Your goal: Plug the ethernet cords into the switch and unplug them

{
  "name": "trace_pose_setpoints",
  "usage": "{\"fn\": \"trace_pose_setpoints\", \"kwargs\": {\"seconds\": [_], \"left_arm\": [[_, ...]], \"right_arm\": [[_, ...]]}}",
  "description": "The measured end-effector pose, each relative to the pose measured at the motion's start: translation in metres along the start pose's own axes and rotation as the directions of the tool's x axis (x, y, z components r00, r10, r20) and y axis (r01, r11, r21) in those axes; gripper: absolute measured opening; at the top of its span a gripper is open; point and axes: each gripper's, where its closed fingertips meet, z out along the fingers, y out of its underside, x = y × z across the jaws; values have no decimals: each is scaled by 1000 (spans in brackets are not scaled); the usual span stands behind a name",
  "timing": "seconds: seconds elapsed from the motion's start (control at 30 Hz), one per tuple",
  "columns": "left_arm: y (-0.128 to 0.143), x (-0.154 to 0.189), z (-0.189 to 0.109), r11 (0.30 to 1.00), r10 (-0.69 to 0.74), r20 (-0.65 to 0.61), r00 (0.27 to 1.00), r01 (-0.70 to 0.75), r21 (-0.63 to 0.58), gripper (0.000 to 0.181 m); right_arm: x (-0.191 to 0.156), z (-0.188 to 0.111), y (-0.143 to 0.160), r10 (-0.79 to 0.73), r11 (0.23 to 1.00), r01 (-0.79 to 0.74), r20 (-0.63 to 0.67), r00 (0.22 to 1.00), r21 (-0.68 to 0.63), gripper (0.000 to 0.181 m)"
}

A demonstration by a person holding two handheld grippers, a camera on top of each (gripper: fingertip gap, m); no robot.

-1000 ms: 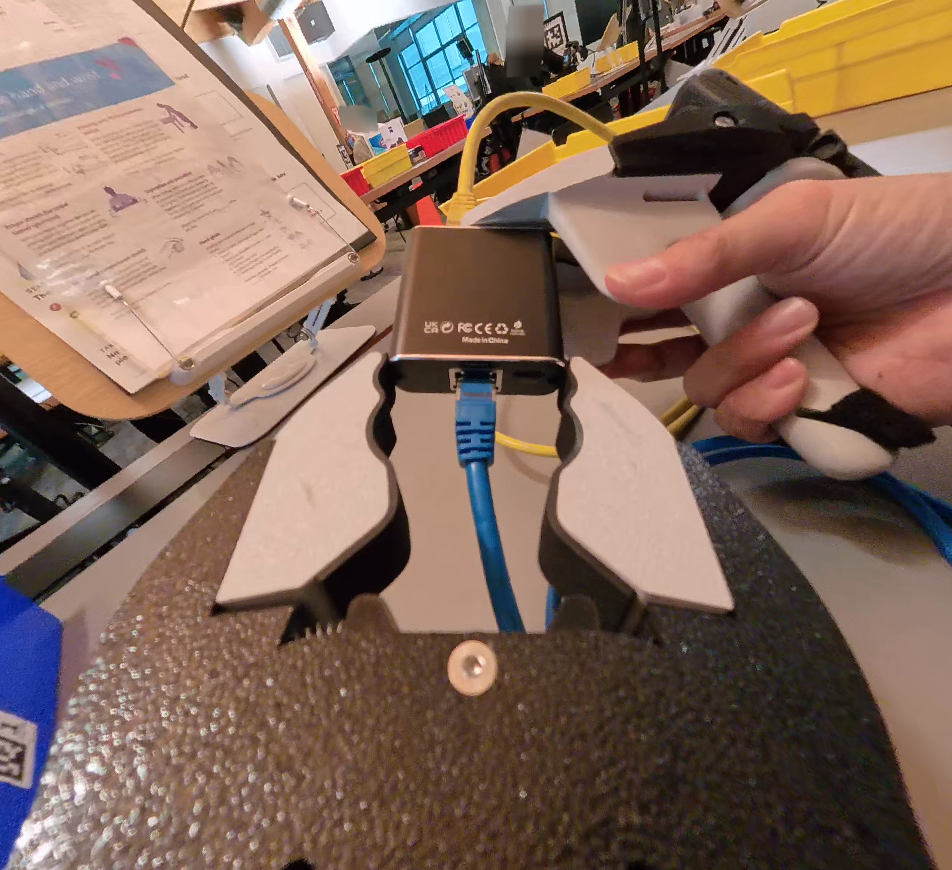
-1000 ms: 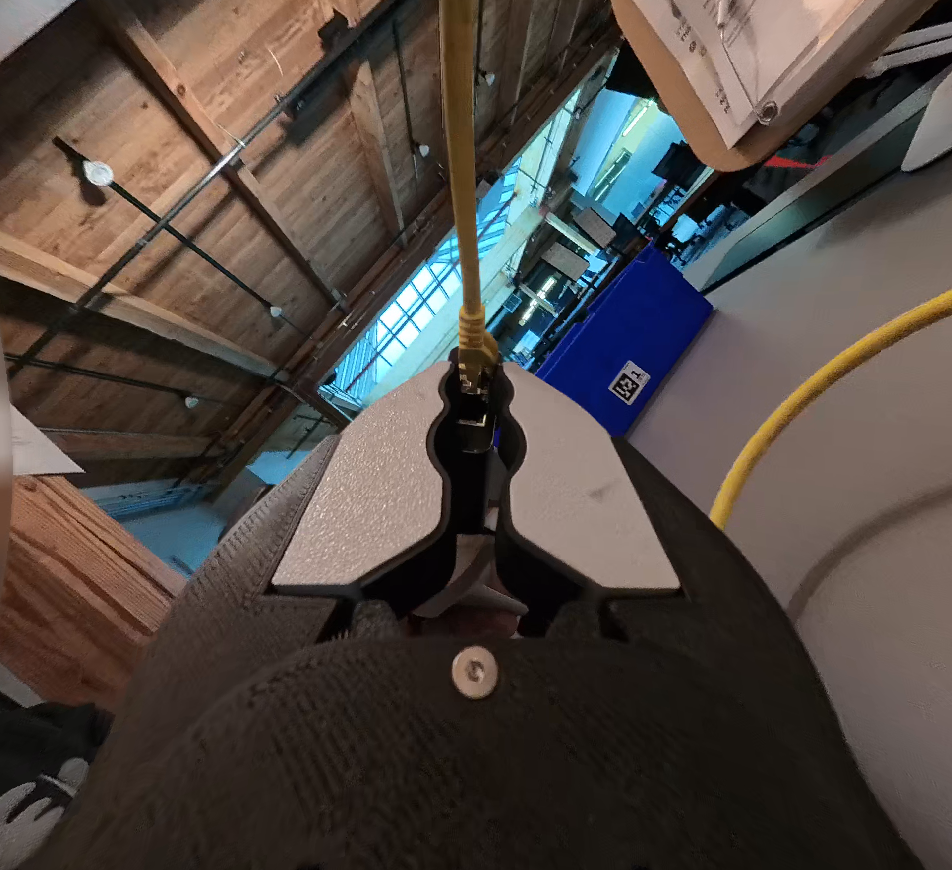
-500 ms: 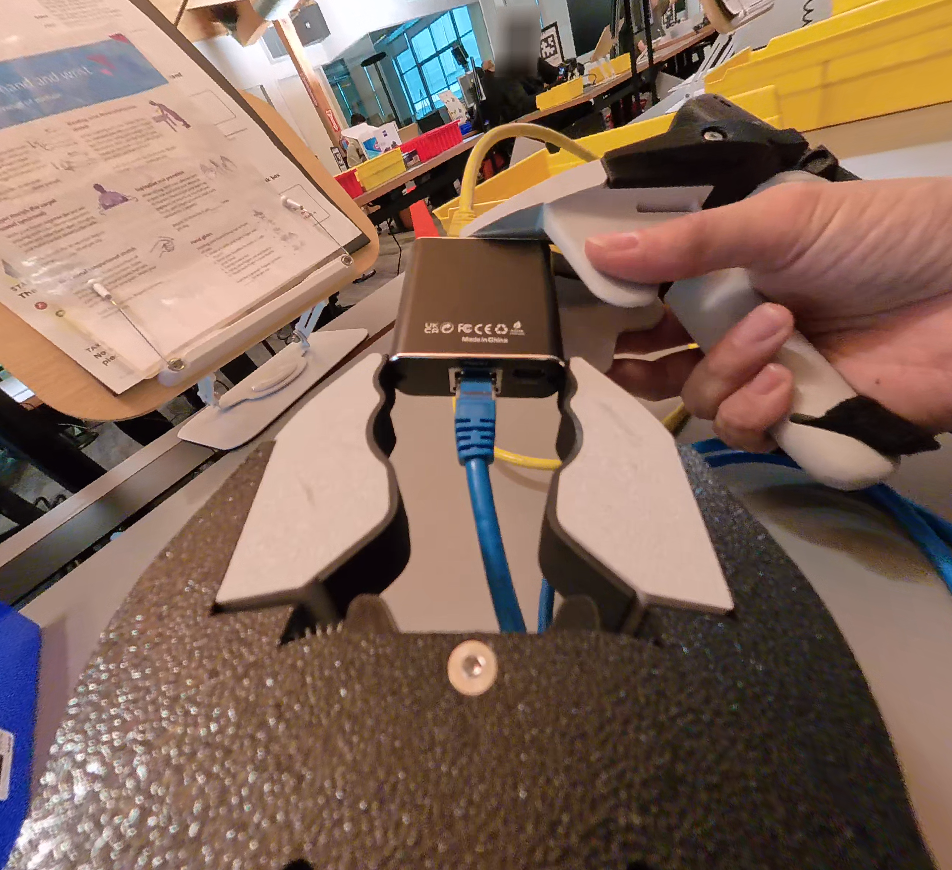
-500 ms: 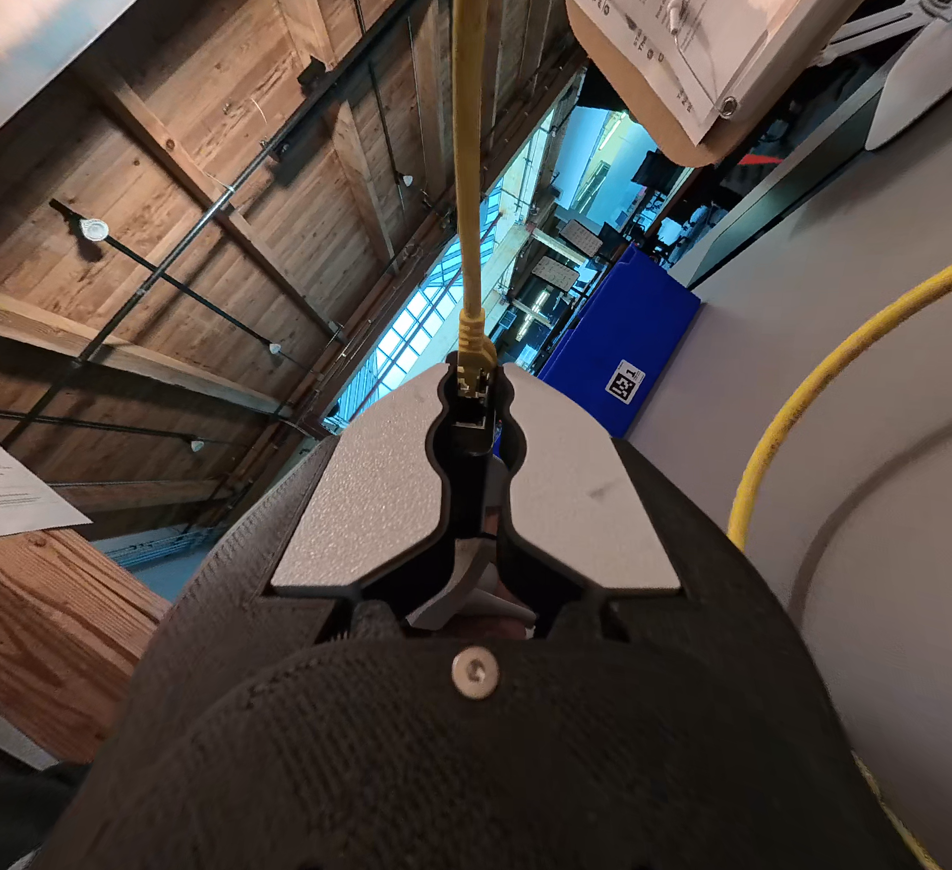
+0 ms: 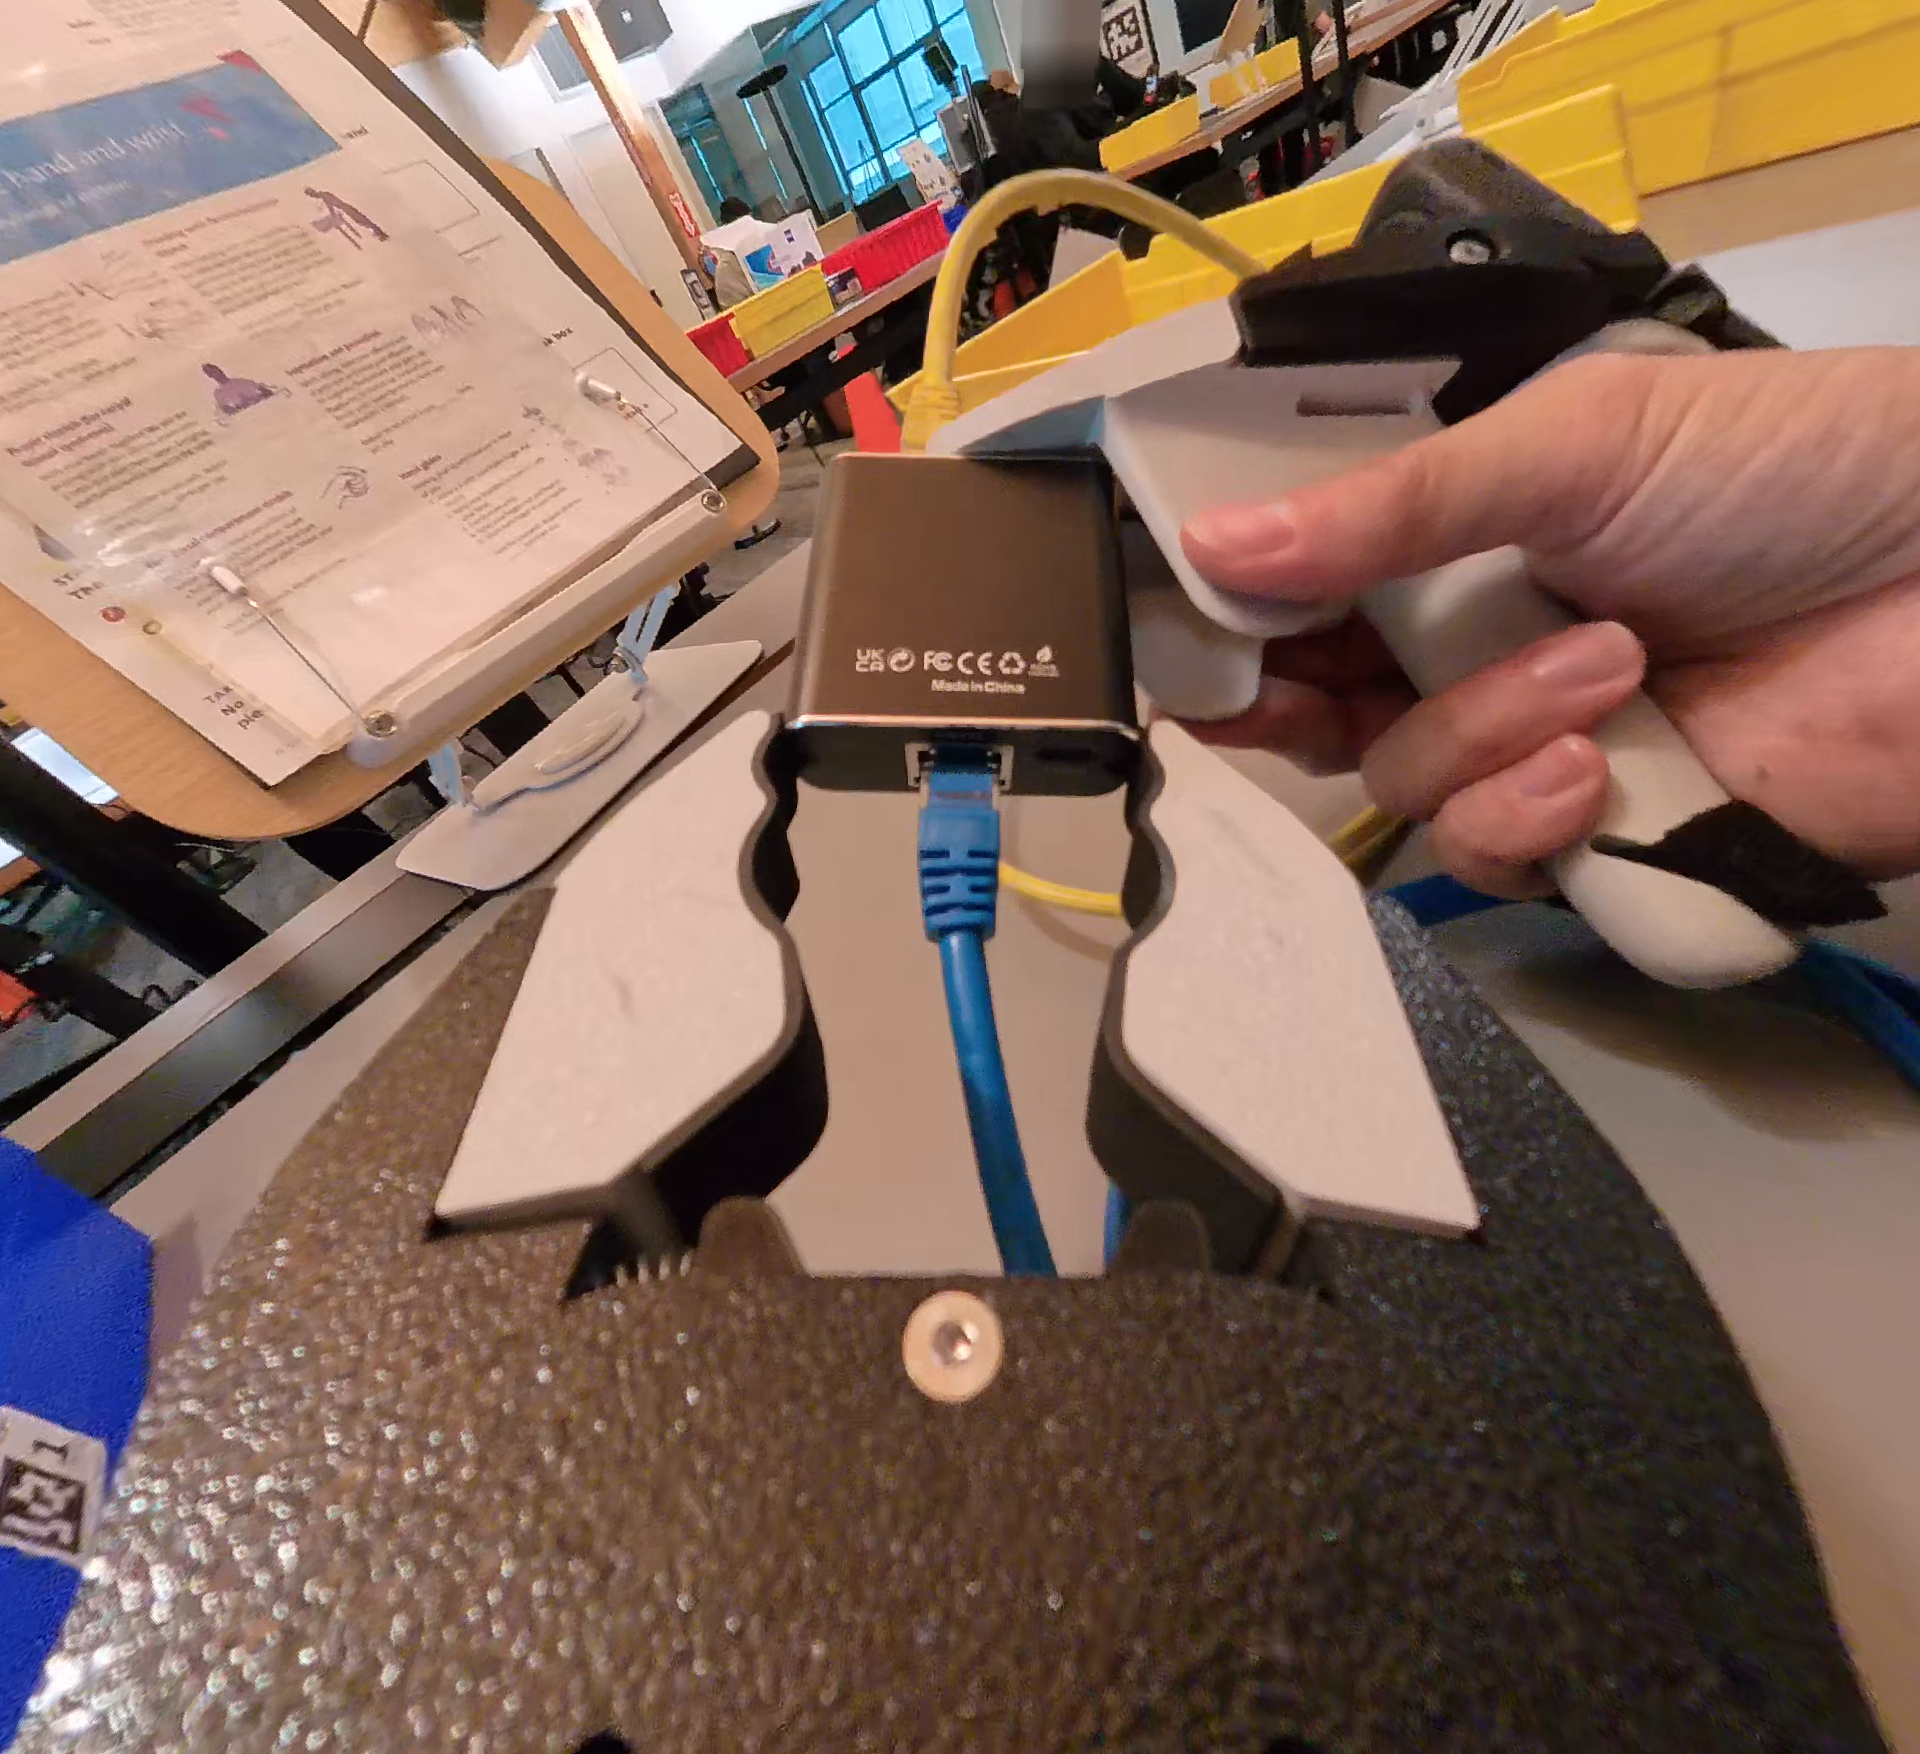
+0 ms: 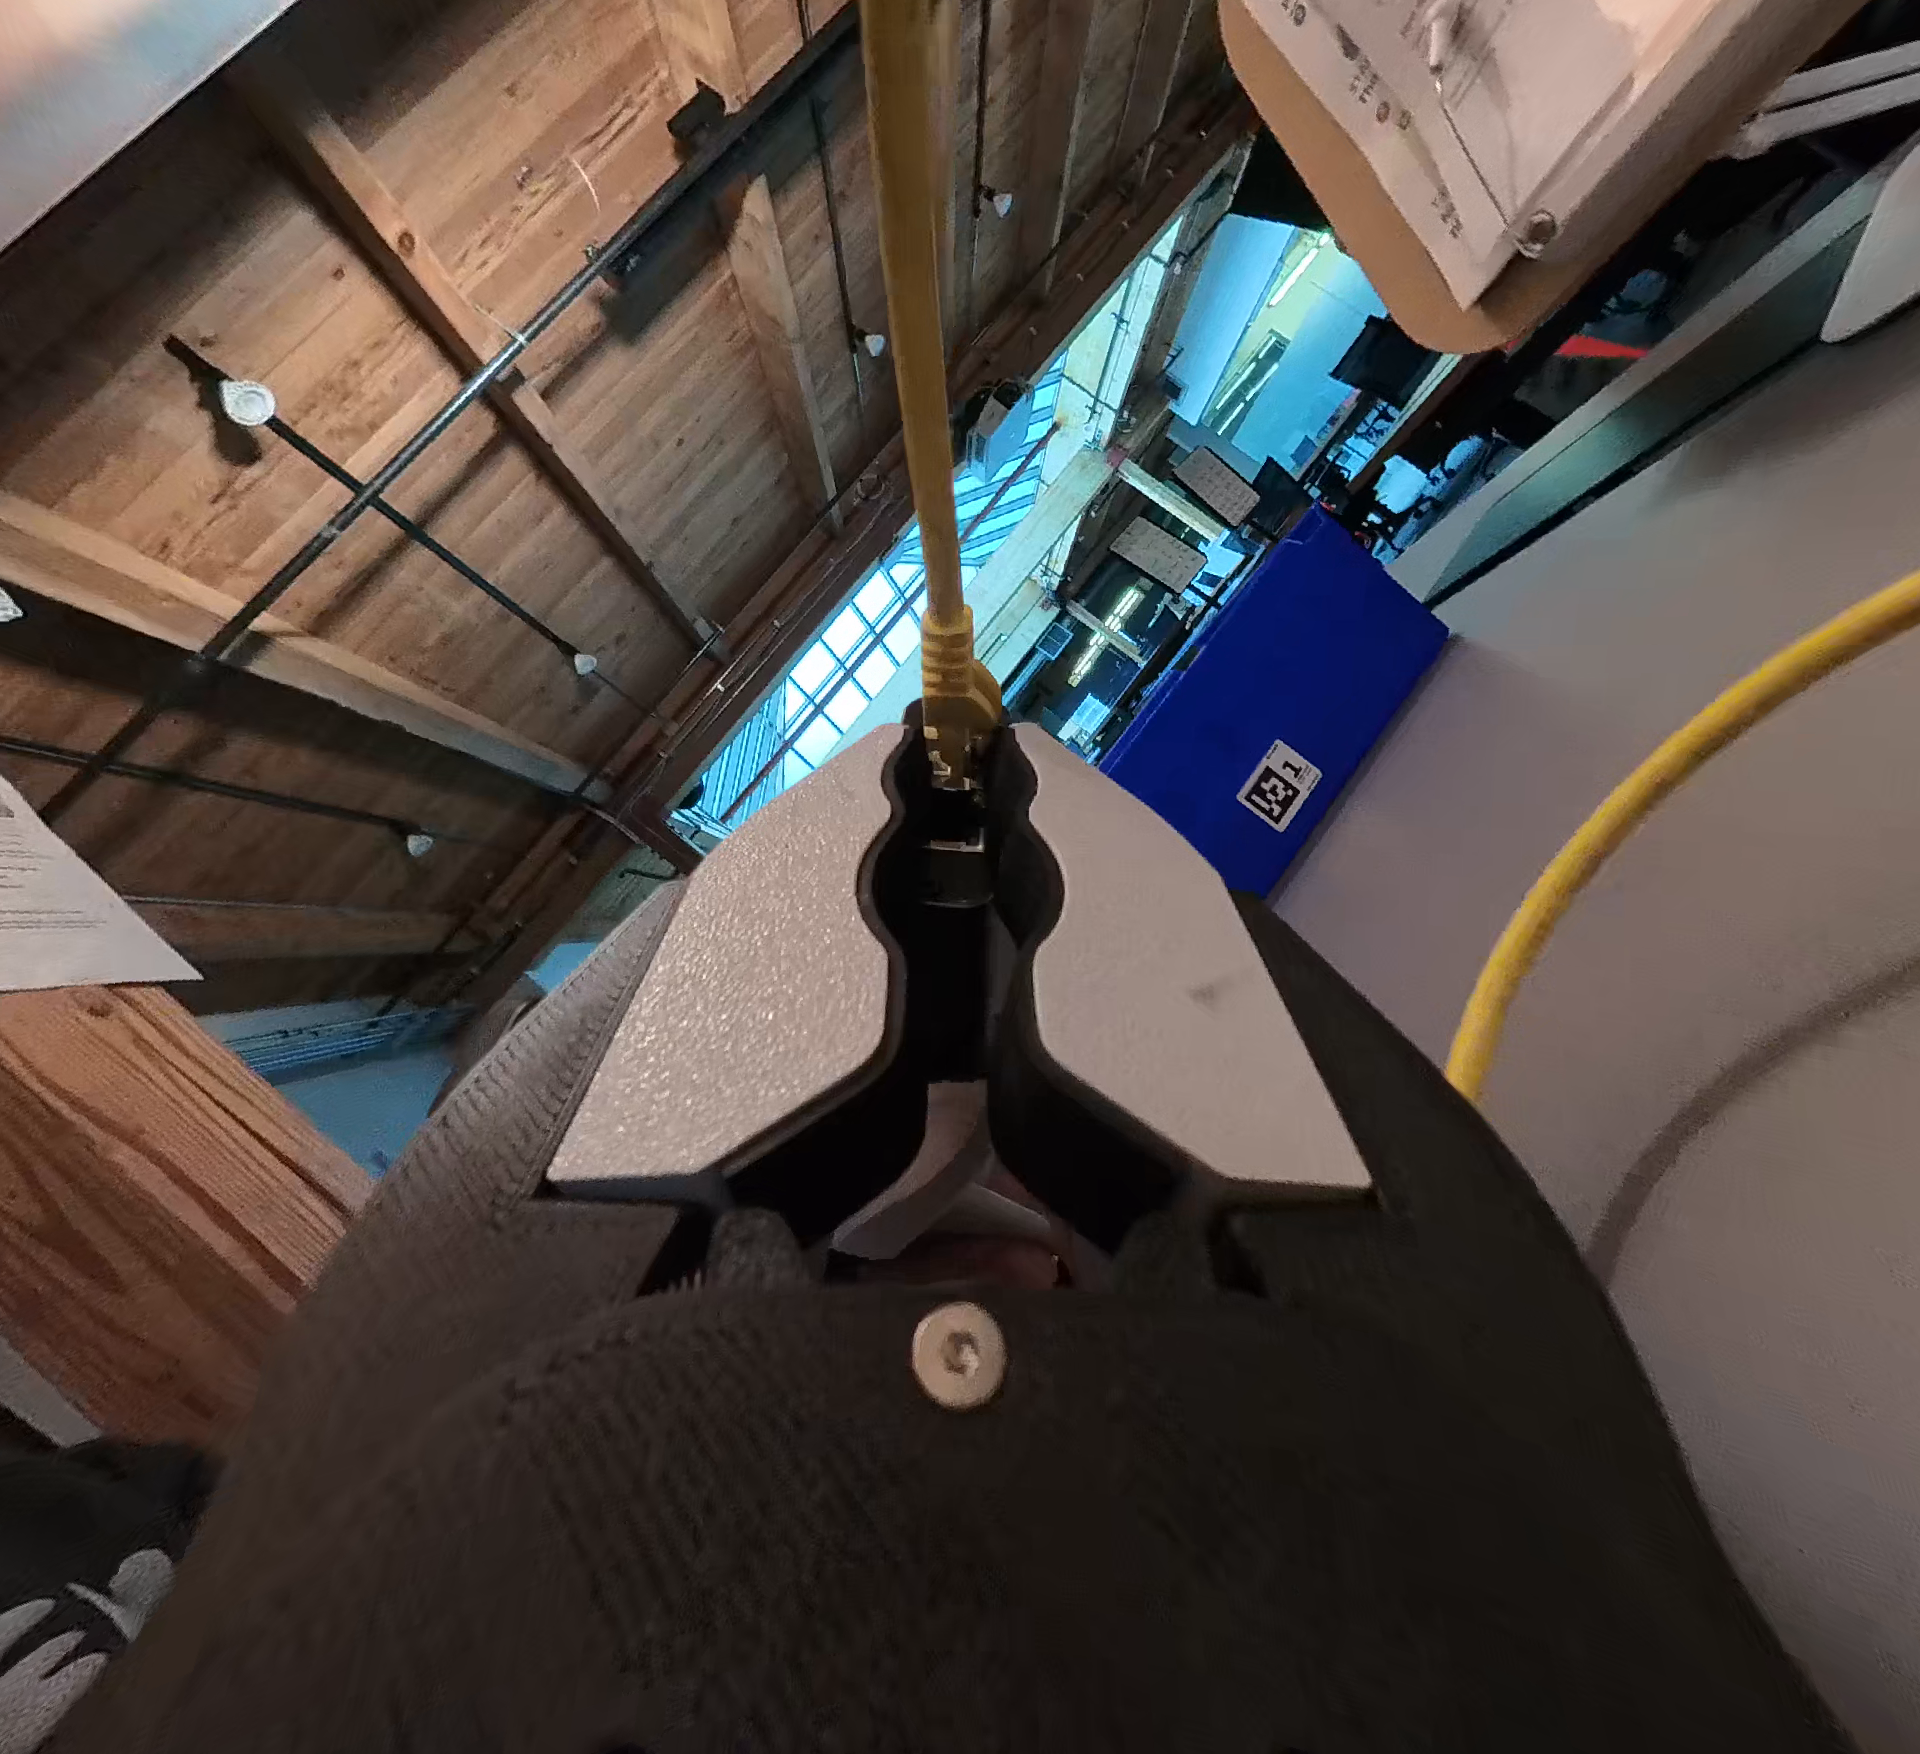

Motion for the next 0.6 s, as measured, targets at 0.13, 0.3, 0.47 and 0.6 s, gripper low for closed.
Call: {"fn": "trace_pose_setpoints", "kwargs": {"seconds": [0.13,0.3,0.47,0.6], "left_arm": [[-2,-2,0,1000,12,18,1000,-12,10,60],[-2,-1,0,999,-44,0,999,44,14,60],[-1,0,1,997,-73,7,997,73,-4,60],[-1,-1,1,997,-71,21,997,72,-14,60]], "right_arm": [[-4,2,-1,-48,999,48,11,999,-1,7],[-2,2,0,-57,998,57,3,998,-3,7],[-2,3,-2,-86,996,86,-14,996,-23,12],[-2,4,-2,-75,997,75,-6,997,-22,12]]}}
